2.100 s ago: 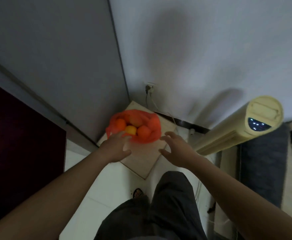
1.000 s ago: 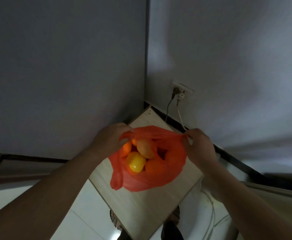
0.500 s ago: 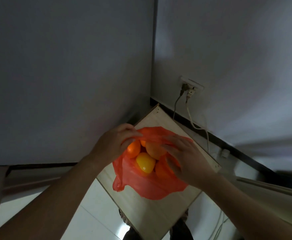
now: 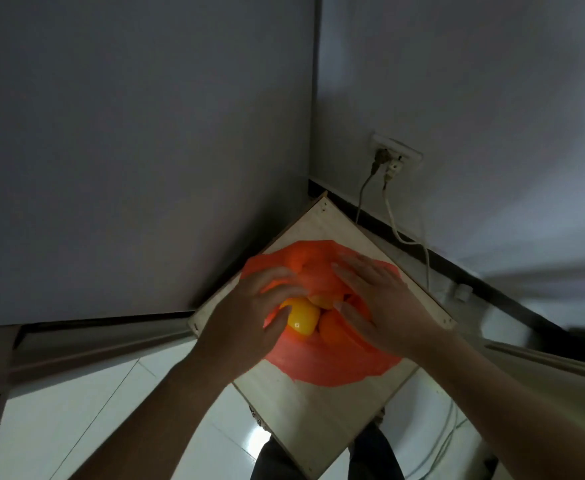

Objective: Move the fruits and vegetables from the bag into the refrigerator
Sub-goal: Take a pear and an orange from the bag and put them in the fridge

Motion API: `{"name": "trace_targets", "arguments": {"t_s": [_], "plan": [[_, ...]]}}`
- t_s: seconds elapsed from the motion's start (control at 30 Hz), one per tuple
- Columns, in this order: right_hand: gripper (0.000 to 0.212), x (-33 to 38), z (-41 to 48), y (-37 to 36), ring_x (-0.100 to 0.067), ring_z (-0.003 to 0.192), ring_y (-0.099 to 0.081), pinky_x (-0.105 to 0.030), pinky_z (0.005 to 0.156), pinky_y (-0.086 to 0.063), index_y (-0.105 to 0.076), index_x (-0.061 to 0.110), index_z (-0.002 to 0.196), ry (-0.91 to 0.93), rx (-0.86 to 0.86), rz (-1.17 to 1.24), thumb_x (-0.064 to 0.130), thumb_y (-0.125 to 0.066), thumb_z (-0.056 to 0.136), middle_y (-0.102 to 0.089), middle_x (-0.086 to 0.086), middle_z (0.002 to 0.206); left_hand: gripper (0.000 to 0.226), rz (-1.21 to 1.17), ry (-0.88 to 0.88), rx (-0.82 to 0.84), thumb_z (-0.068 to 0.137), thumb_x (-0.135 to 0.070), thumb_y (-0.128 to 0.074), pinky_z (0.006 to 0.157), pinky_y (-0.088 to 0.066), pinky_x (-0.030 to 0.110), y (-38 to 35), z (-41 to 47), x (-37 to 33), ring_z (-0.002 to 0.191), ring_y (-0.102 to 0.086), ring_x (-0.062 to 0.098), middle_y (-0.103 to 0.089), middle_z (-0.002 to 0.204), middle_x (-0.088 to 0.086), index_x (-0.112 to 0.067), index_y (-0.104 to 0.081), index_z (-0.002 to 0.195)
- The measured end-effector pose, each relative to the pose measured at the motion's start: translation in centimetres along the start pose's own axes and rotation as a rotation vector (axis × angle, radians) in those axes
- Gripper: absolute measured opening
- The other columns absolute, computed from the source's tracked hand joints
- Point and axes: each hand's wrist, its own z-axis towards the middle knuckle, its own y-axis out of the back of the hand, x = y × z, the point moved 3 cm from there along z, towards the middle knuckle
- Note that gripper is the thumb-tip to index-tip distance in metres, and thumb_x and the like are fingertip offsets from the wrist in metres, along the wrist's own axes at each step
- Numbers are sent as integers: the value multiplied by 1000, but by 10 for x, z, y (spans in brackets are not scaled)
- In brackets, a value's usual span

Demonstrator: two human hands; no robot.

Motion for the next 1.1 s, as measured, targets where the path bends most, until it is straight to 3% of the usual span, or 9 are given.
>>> {"name": "trace_targets", "arguments": {"t_s": [0.1, 0.17, 0.3, 0.4, 0.67, 0.77, 0.97, 1.1], "plan": [[60, 11, -18, 2, -22, 136, -34, -40, 107, -21, -36, 21, 140, 68, -134, 33, 56, -22, 94, -38, -3, 147, 27, 4, -58, -6, 87, -27, -48, 87, -40, 10, -9, -10, -14, 108, -49, 1, -59, 115, -10, -33, -61, 110], [57, 14, -28, -3, -20, 136, -33, -41, 108, -22, -36, 22, 139, 68, -118, 33, 55, -20, 95, -41, -3, 146, 28, 4, -65, 13, 87, -28, -48, 87, -42, 10, -16, -13, -12, 108, -49, 1, -60, 115, -9, -32, -61, 112], [75, 6, -36, -18, -13, 145, 1, -47, 117, -5, -14, 30, 148, 6, 46, 47, 68, 3, 86, -9, 5, 158, 42, 118, -110, 123, 89, -35, -46, 95, -48, 32, -32, -17, 14, 124, -45, 13, -51, 136, -3, -30, -49, 130], [81, -3, -28, -24, -10, 142, 19, -46, 117, 6, 7, 34, 147, -29, 111, 24, 74, 14, 77, 14, 12, 156, 53, 230, -212, 213, 88, -42, -48, 98, -41, 32, -38, -15, 31, 134, -37, 20, -40, 146, 1, -29, -39, 139], [88, -24, 18, -22, -8, 143, 14, -46, 118, -3, 4, 33, 147, -75, 111, 86, 79, 13, 73, 10, 11, 157, 65, 438, -124, 340, 87, -61, -35, 108, -32, 52, -34, 25, 72, 141, -19, 25, -27, 153, 8, -30, -28, 144], [91, -34, 33, -22, -9, 143, 11, -41, 117, 2, 0, 33, 148, -106, 117, 104, 80, 14, 70, 7, 11, 157, 68, 453, -98, 358, 88, -64, -28, 109, -31, 53, -34, 35, 81, 142, -18, 26, -23, 154, 8, -29, -23, 146], [101, -42, 43, -38, -12, 144, 7, -37, 114, 2, -7, 31, 148, -158, 143, 104, 81, 21, 65, 2, 6, 158, 73, 327, 24, 365, 88, -70, -16, 110, -32, 46, -41, 41, 94, 139, -28, 28, -26, 153, 8, -26, -30, 145], [93, -38, 40, -28, -11, 144, 2, -34, 112, 0, -12, 33, 148, -187, 72, 210, 80, 10, 70, -2, 10, 158, 76, 275, 73, 328, 85, -72, -14, 114, -17, 33, -42, 37, 98, 141, -23, 23, -22, 155, 5, -27, -25, 146]]}}
